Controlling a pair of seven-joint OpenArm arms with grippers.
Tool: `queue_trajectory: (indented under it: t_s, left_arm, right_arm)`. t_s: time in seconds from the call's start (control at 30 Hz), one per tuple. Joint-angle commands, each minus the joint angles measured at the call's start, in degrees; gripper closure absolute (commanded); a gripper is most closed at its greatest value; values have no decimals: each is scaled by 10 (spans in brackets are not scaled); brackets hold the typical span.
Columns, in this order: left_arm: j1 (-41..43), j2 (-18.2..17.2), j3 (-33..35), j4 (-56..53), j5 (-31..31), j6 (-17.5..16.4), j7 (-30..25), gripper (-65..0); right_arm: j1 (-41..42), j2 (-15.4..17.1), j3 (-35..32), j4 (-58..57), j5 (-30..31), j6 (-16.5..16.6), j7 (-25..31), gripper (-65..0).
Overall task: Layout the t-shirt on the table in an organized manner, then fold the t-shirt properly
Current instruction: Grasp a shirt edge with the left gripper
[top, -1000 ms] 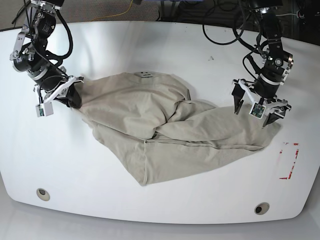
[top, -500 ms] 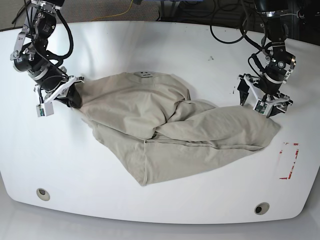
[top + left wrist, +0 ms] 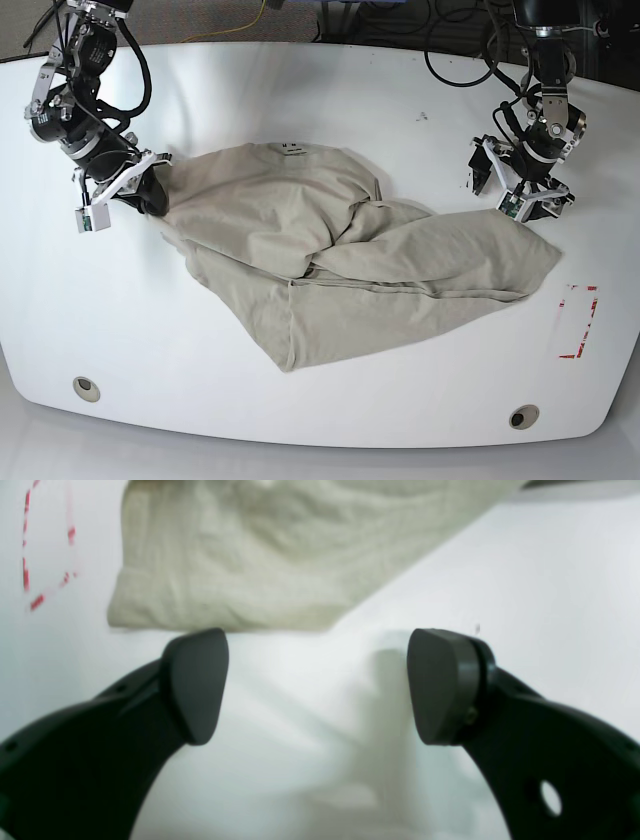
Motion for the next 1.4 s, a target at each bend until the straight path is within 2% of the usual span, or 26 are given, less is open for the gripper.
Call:
queue_trajectory:
  t_s: [0.0,0.33,0.6,0.97,1.03,1.13,1.17,1.3,1.37]
  left_arm:
    - [-11,-6,-1,-5,-5,5,-13,-531]
    - [-67,-6,2,-78,10,5,-15,-531]
    - [-116,-6,68,-135,56,5,-15,-531]
    - [-148,-3,96,-167,109,9,-50,-525]
    - [-149,-2,96,-167,114,9,-51,-492]
    - [-149,4,96,-167,119,9,-51,-363]
    - [-149,4,96,-167,122,9,-51,-291]
    - [-149,4,96,-167,125,9,-50,-71]
    - [-149,4,96,-167,134,9,-49,0]
  right_arm:
    - [5,9,3,8,6,4,13,0]
    - [5,9,3,8,6,4,13,0]
    - [5,9,3,8,6,4,13,0]
    - [5,8,4,8,6,4,13,0]
    - [5,8,4,8,6,4,13,0]
    - [5,8,5,8,6,4,13,0]
    - [5,8,6,8,6,4,13,0]
    - [6,8,6,8,6,4,13,0]
    - [8,8,7,7,6,4,13,0]
